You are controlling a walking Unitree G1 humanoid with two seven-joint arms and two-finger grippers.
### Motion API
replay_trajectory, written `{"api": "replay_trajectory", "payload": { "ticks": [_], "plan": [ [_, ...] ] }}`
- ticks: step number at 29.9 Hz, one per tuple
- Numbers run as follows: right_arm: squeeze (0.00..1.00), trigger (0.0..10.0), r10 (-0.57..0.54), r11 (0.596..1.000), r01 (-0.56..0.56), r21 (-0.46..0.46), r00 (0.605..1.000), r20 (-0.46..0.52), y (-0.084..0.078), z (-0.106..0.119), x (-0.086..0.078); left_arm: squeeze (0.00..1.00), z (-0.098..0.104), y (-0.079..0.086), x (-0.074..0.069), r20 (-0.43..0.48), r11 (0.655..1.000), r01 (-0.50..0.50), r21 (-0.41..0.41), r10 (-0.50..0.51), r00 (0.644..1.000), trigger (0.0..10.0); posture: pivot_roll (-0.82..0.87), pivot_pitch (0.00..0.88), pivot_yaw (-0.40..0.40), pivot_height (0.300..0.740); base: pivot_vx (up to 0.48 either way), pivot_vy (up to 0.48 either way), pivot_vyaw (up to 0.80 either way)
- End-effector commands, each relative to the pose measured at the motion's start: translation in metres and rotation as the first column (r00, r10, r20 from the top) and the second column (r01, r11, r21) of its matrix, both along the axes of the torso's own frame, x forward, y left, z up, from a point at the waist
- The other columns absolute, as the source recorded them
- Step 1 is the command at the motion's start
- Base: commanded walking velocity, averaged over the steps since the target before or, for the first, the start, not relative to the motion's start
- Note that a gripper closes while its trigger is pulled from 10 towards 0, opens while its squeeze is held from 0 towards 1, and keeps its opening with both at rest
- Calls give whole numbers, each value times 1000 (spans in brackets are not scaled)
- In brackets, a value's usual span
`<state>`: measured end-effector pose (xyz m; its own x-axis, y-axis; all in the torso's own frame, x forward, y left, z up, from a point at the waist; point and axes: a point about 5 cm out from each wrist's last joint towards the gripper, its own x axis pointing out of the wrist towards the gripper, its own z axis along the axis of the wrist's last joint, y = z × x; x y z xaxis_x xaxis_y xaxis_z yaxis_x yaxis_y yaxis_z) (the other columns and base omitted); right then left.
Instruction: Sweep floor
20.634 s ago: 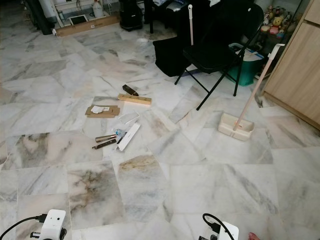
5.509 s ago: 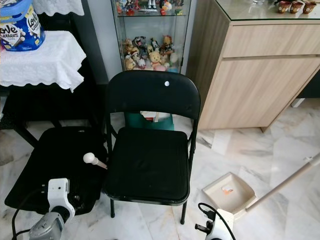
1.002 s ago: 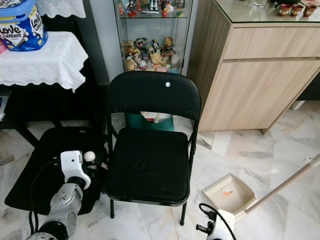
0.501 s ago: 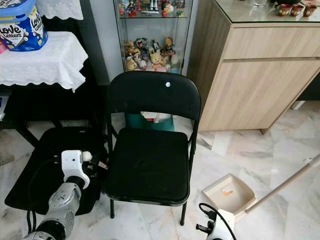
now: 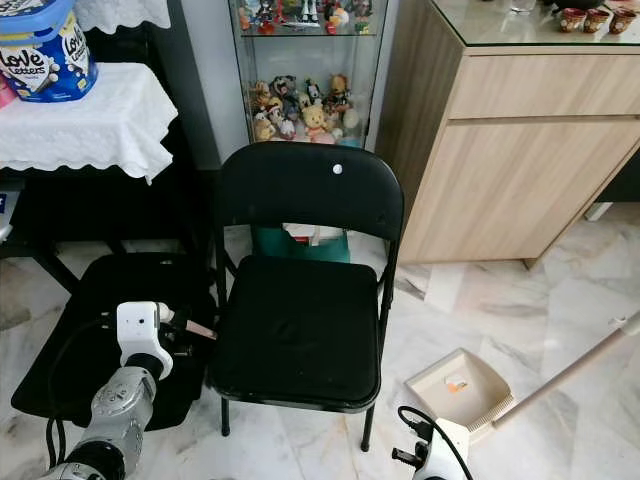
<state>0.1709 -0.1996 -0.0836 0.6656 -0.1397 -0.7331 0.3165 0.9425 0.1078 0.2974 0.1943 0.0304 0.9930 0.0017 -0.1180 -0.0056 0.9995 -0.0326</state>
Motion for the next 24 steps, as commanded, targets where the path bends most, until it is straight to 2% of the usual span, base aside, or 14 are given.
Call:
{"api": "replay_trajectory", "payload": {
  "ticks": [1, 12, 16, 24],
  "plan": [
    [0, 10000, -10, 1000, 10, 4, 1000, -18, 1, -3, -5, 0, -3, -4, -1, -13, 1000, 19, -3, -19, 1000, 0, -33, 119, -26, 740, 0, 0, 0],
    [0, 10000, -11, 1000, 11, 5, 1000, -20, 1, -3, -6, 0, 3, -1, 2, 18, 1000, -23, -14, 23, 1000, 0, -33, 120, -26, 740, 0, 0, 0],
    [0, 10000, -13, 1000, 13, 4, 1000, -21, 0, -3, -6, 0, 17, 4, 11, 85, 996, -71, -57, 76, 993, 0, -34, 119, -26, 740, 0, 0, 0],
    [0, 10000, -11, 1000, 11, 4, 1000, -21, 0, -3, -6, 0, 40, 12, 20, 194, 996, -88, -33, 93, 977, 0, -32, 117, -24, 740, 0, 0, 0]
  ]
}}
